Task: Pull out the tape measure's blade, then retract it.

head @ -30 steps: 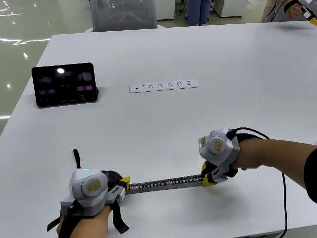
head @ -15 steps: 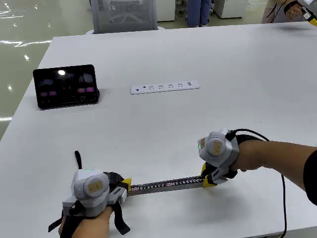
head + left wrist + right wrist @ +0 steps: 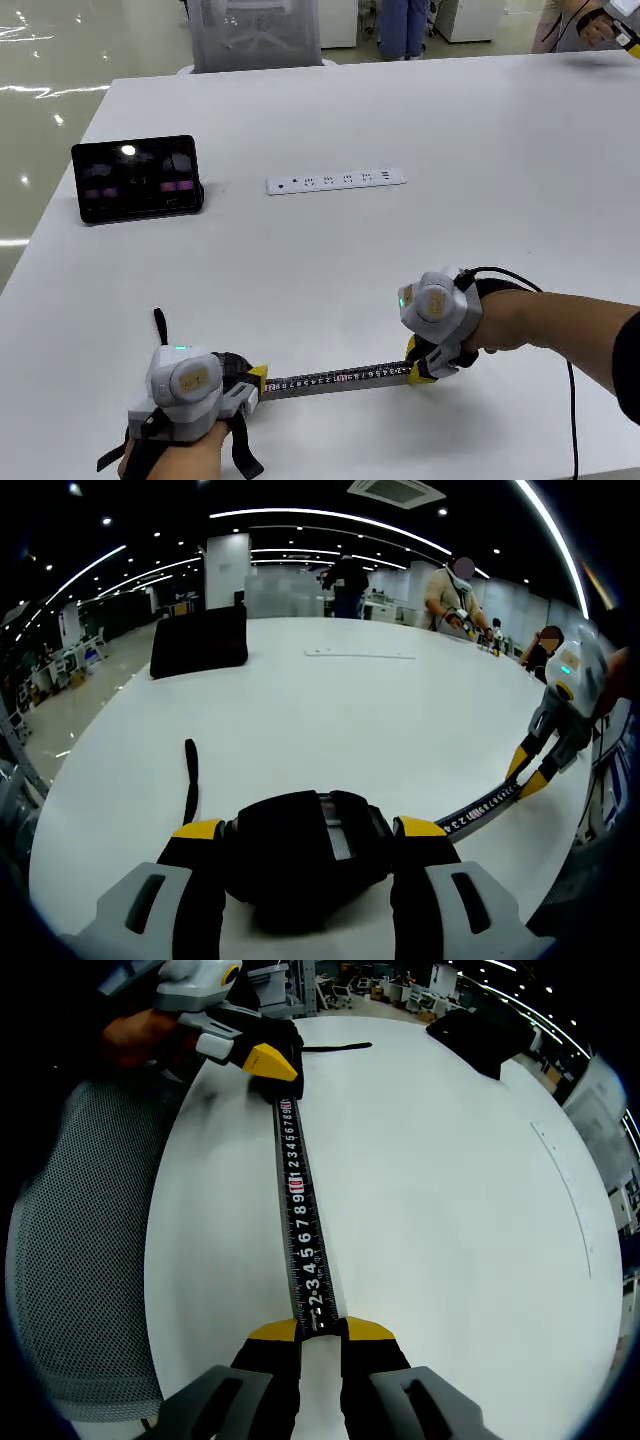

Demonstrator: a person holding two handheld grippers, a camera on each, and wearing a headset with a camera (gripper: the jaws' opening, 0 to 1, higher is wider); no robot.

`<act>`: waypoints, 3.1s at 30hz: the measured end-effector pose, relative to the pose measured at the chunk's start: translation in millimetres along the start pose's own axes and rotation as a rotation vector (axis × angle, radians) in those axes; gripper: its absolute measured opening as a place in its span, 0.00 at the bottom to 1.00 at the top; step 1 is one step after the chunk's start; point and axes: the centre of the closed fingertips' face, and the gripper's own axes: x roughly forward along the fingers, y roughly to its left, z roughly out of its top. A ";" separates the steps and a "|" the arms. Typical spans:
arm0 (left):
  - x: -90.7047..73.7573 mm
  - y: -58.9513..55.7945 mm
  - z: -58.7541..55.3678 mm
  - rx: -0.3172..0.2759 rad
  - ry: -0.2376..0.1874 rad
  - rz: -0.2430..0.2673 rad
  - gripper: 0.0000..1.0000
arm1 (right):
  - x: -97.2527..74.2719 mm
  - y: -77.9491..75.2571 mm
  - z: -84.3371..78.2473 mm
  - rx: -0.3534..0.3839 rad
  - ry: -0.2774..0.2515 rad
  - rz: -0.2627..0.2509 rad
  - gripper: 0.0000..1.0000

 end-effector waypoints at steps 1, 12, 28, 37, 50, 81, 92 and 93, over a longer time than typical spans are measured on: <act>0.2 0.0 0.0 0.000 0.001 0.000 0.62 | 0.1 0.0 0.4 0.001 -0.001 0.000 0.11; 1.3 0.4 -0.5 0.000 0.006 -0.001 0.62 | 2.1 0.4 4.0 0.007 -0.010 -0.001 0.11; 2.0 0.5 -1.9 -0.003 0.007 -0.003 0.62 | 4.9 0.0 8.0 0.001 -0.006 -0.001 0.11; 1.8 0.2 -1.7 -0.001 0.013 -0.006 0.63 | 6.5 -0.2 10.5 0.003 -0.006 -0.006 0.11; 1.1 -0.3 -2.6 0.003 0.014 -0.005 0.62 | 8.1 0.3 13.6 0.005 -0.006 -0.013 0.11; 0.4 -1.4 -2.4 0.010 0.014 -0.003 0.62 | 9.8 0.6 19.5 0.029 -0.024 -0.026 0.11; 0.2 -1.8 -2.0 0.012 0.016 -0.004 0.62 | 10.1 1.1 21.8 0.020 -0.027 -0.019 0.11; 0.1 -1.9 -1.9 0.013 0.017 -0.005 0.62 | 9.9 1.3 22.3 0.019 -0.026 -0.019 0.11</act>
